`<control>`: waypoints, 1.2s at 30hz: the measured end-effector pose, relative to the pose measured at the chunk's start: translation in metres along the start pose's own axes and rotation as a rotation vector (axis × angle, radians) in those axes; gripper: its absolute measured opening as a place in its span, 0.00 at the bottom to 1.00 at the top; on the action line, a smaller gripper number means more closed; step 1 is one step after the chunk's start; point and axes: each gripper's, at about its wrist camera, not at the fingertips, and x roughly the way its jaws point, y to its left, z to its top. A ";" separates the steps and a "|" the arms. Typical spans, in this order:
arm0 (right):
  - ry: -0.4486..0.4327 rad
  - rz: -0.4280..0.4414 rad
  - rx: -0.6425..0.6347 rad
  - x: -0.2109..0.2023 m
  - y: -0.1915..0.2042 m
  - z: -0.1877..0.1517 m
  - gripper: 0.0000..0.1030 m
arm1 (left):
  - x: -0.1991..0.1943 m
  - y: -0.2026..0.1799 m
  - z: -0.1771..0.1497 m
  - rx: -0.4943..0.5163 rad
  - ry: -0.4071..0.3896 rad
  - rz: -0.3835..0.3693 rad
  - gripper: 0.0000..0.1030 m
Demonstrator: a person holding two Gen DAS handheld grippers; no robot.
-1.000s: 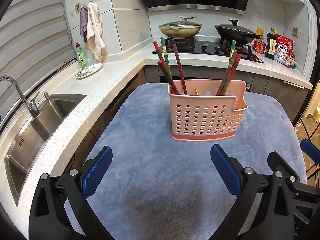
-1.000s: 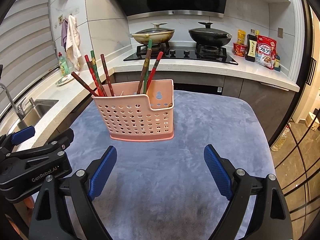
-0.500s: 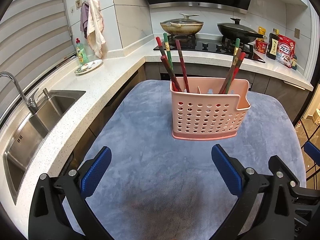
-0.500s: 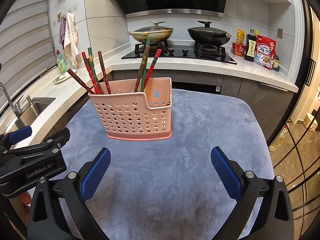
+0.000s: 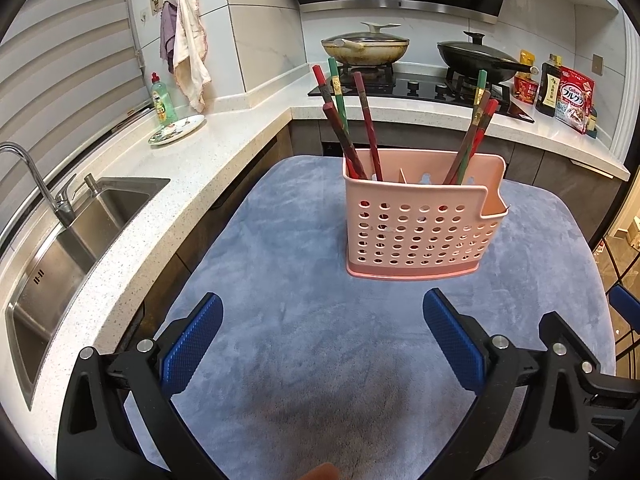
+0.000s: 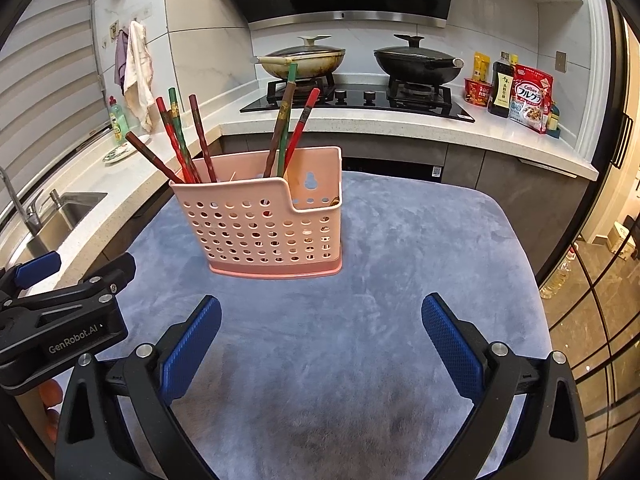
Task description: Organize utensils
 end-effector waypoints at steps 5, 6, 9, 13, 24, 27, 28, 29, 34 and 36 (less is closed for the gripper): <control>0.004 0.000 0.001 0.003 -0.001 0.001 0.94 | 0.003 -0.001 0.000 0.001 0.002 0.001 0.93; 0.005 0.001 0.001 0.003 -0.001 0.001 0.94 | 0.003 -0.001 0.000 0.001 0.001 0.001 0.93; 0.009 0.000 0.002 0.005 -0.001 0.001 0.94 | 0.003 -0.001 0.000 0.001 0.001 0.000 0.93; 0.009 0.000 0.002 0.006 -0.001 0.001 0.94 | 0.004 -0.001 0.000 0.001 0.003 0.001 0.93; 0.006 0.001 -0.001 0.006 -0.001 0.003 0.94 | 0.006 -0.005 0.001 0.009 -0.006 0.006 0.93; 0.005 0.000 -0.003 0.006 -0.001 0.003 0.94 | 0.005 -0.005 0.001 0.008 -0.007 0.007 0.93; 0.005 -0.001 -0.004 0.006 -0.001 0.003 0.94 | 0.005 -0.005 0.001 0.009 -0.007 0.007 0.93; 0.006 0.000 -0.004 0.007 -0.001 0.004 0.94 | 0.005 -0.006 0.001 0.009 -0.008 0.009 0.93; 0.005 -0.001 -0.006 0.006 -0.001 0.004 0.94 | 0.004 -0.004 0.001 0.006 -0.011 0.016 0.93; 0.004 -0.001 -0.005 0.006 -0.001 0.004 0.94 | 0.004 -0.004 0.001 0.005 -0.014 0.018 0.93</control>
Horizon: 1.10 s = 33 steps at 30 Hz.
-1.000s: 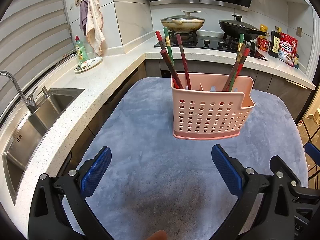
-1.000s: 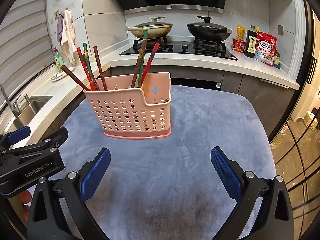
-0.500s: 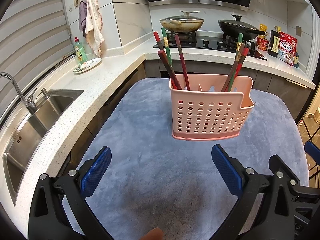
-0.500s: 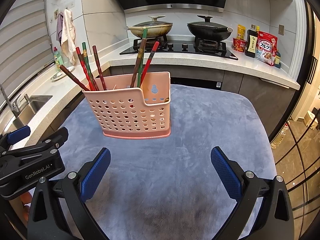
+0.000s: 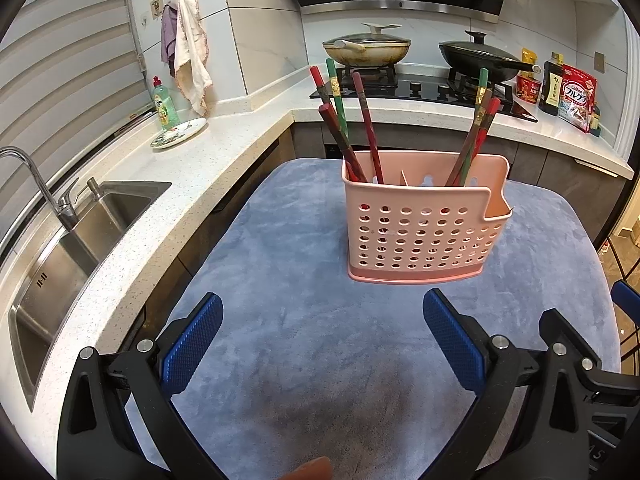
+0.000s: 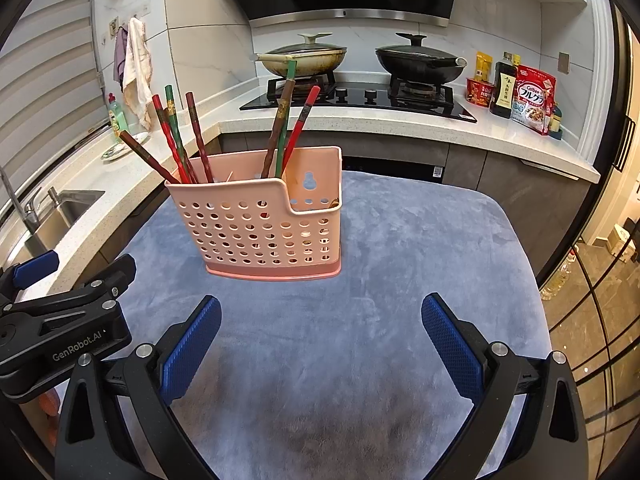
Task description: Organize utensils
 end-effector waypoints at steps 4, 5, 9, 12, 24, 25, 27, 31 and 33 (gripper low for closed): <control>0.001 -0.003 -0.003 0.001 0.000 0.001 0.94 | 0.001 -0.001 0.000 0.012 0.001 -0.001 0.93; 0.001 -0.004 -0.004 0.001 0.000 0.001 0.94 | 0.001 -0.001 0.001 0.012 0.000 0.000 0.93; 0.002 -0.004 -0.005 0.002 0.000 0.002 0.94 | 0.002 -0.001 0.001 0.013 0.001 0.002 0.93; 0.001 -0.004 -0.006 0.002 0.000 0.002 0.94 | 0.003 -0.001 0.001 0.015 0.002 0.005 0.93; 0.008 -0.006 -0.008 0.007 -0.003 0.005 0.94 | 0.007 0.001 0.002 0.006 0.009 0.000 0.93; 0.009 -0.007 -0.008 0.007 -0.003 0.005 0.94 | 0.007 0.001 0.003 0.008 0.010 0.001 0.93; 0.010 -0.008 -0.009 0.008 -0.003 0.005 0.94 | 0.008 0.000 0.003 0.010 0.012 0.003 0.93; 0.012 -0.009 -0.009 0.010 -0.004 0.006 0.94 | 0.010 -0.002 0.004 0.018 0.013 0.010 0.93; 0.012 -0.007 -0.007 0.010 -0.004 0.006 0.94 | 0.010 -0.003 0.004 0.020 0.013 0.010 0.93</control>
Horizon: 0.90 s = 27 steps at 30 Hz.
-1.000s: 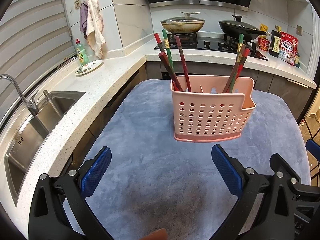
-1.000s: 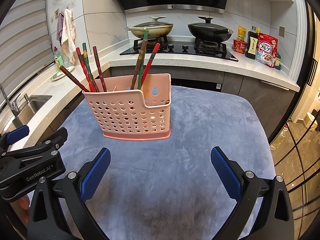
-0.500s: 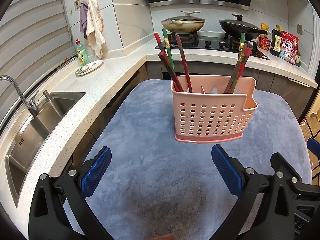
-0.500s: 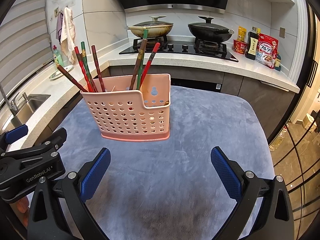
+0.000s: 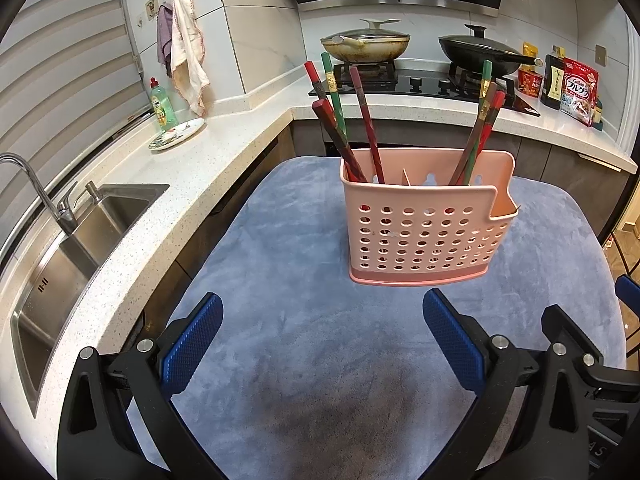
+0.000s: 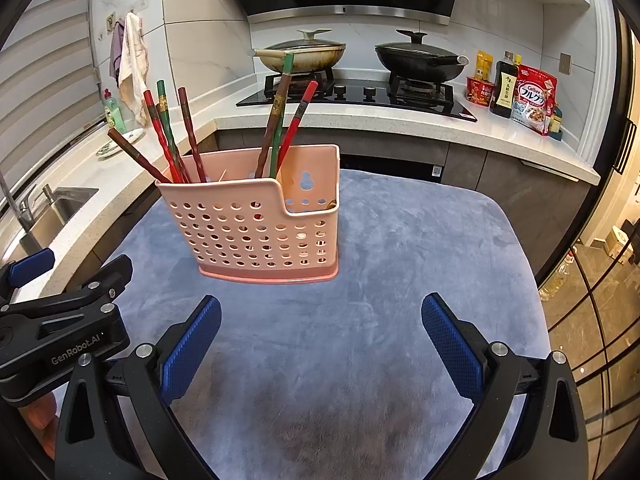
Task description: Organize utensils
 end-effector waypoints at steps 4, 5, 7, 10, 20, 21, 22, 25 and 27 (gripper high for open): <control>0.003 0.000 0.000 0.001 0.000 0.000 0.94 | 0.001 -0.001 0.000 0.002 0.002 0.002 0.93; 0.003 0.000 0.001 0.002 0.000 0.000 0.94 | 0.002 -0.001 0.000 0.001 0.004 0.001 0.93; 0.004 0.000 0.000 0.002 0.000 0.000 0.94 | 0.002 -0.001 0.000 0.000 0.005 0.001 0.93; 0.004 0.000 0.000 0.002 0.000 0.000 0.94 | 0.003 -0.001 0.001 0.000 0.005 0.001 0.93; 0.002 -0.001 -0.001 0.003 -0.001 0.000 0.94 | 0.004 -0.001 0.001 0.001 0.007 -0.002 0.93; 0.002 -0.001 -0.001 0.003 0.000 0.000 0.94 | 0.004 0.000 0.001 0.000 0.007 -0.004 0.93; 0.003 -0.002 -0.001 0.004 -0.001 0.000 0.94 | 0.004 0.000 0.000 -0.001 0.008 -0.006 0.93; 0.004 -0.003 -0.001 0.005 -0.002 -0.001 0.94 | 0.003 -0.001 0.001 -0.002 0.006 -0.011 0.93; 0.003 -0.002 -0.001 0.005 -0.002 -0.001 0.94 | 0.002 -0.001 0.001 0.000 0.003 -0.011 0.93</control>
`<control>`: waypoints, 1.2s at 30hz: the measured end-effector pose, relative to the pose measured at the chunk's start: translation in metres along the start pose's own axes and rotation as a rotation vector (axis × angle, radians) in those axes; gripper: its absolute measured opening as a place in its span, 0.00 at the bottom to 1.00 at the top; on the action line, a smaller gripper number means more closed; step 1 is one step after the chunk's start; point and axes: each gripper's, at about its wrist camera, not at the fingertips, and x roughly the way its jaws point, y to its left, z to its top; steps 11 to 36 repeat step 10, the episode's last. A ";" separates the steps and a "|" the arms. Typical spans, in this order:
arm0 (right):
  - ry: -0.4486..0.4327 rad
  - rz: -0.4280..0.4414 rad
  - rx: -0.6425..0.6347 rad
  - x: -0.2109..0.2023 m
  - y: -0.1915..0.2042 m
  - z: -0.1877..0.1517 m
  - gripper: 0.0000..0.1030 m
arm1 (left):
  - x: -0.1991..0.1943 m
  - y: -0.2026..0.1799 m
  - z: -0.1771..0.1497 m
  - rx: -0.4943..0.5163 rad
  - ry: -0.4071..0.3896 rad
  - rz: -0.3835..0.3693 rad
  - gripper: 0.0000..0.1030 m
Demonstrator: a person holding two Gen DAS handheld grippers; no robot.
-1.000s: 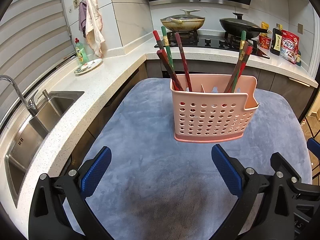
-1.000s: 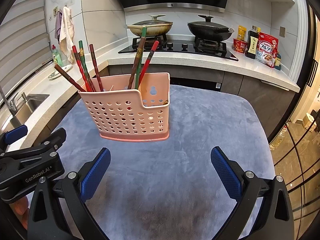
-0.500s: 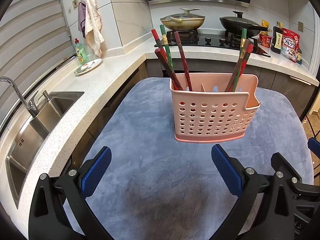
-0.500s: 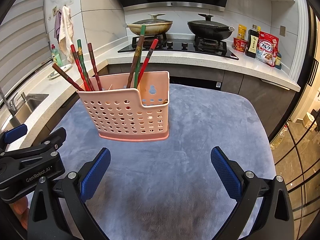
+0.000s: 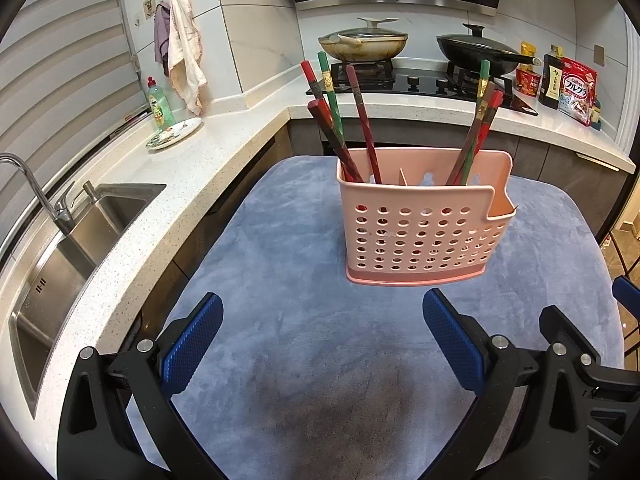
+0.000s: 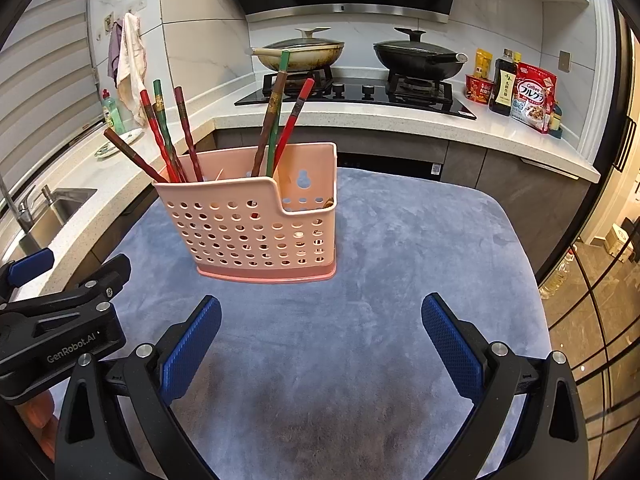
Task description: Organize utensils
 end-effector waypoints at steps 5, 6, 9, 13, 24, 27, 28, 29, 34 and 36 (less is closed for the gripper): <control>-0.003 -0.002 -0.003 0.000 -0.001 -0.001 0.94 | -0.001 0.000 0.000 -0.006 0.000 -0.005 0.93; -0.003 -0.002 -0.003 0.000 -0.001 0.000 0.94 | -0.002 0.000 -0.001 -0.009 -0.001 -0.003 0.93; -0.002 -0.001 -0.002 0.000 -0.001 0.000 0.94 | -0.002 0.000 -0.001 -0.009 0.001 -0.004 0.93; -0.002 -0.002 -0.002 -0.001 -0.001 0.000 0.94 | -0.002 0.000 -0.001 -0.008 0.002 -0.004 0.93; -0.002 -0.002 -0.002 -0.001 -0.001 0.000 0.94 | -0.002 0.000 -0.001 -0.008 0.002 -0.004 0.93; -0.002 -0.002 -0.002 -0.001 -0.001 0.000 0.94 | -0.002 0.000 -0.001 -0.008 0.002 -0.004 0.93; -0.002 -0.002 -0.002 -0.001 -0.001 0.000 0.94 | -0.002 0.000 -0.001 -0.008 0.002 -0.004 0.93; -0.002 -0.002 -0.002 -0.001 -0.001 0.000 0.94 | -0.002 0.000 -0.001 -0.008 0.002 -0.004 0.93; -0.002 -0.002 -0.002 -0.001 -0.001 0.000 0.94 | -0.002 0.000 -0.001 -0.008 0.002 -0.004 0.93; -0.002 -0.002 -0.002 -0.001 -0.001 0.000 0.94 | -0.002 0.000 -0.001 -0.008 0.002 -0.004 0.93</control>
